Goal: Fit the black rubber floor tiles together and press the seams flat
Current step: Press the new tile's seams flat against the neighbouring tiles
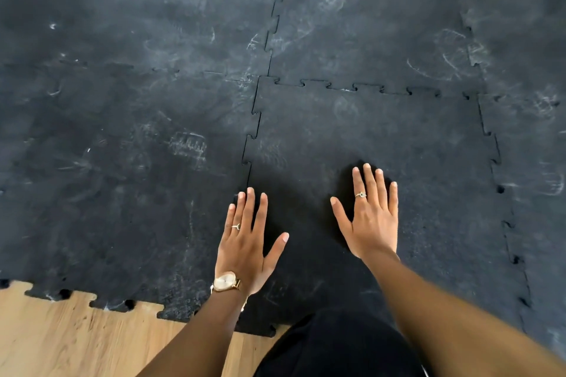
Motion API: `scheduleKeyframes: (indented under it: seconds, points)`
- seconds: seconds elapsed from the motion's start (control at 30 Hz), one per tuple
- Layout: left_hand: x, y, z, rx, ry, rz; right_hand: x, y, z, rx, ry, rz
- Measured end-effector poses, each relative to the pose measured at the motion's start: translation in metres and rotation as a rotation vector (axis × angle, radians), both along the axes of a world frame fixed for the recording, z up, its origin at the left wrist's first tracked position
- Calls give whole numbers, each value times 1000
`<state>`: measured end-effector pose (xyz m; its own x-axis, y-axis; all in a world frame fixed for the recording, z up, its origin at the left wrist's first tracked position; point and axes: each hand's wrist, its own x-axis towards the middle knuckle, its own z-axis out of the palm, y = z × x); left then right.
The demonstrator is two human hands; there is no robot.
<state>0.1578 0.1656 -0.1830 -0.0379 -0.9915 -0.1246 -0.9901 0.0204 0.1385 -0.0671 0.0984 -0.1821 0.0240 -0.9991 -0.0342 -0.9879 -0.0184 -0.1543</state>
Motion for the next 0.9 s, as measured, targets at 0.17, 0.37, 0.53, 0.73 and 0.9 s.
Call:
scheduleKeyframes:
  seconds: [0.17, 0.37, 0.53, 0.73, 0.9]
  points:
    - [3, -5, -3, 49, -37, -20, 4, -8, 1, 78, 40, 17]
    - [4, -12, 1, 95, -29, -40, 5, -16, 10, 158, 67, 31]
    - [4, -15, 0, 80, -43, -56, 4, -18, 6, 145, 62, 36]
    - [3, -9, 0, 51, -24, -42, 3, -13, 5, 143, 22, 41]
    - [12, -14, -9, 22, -28, -45, 4, -17, 6, 230, 65, 79]
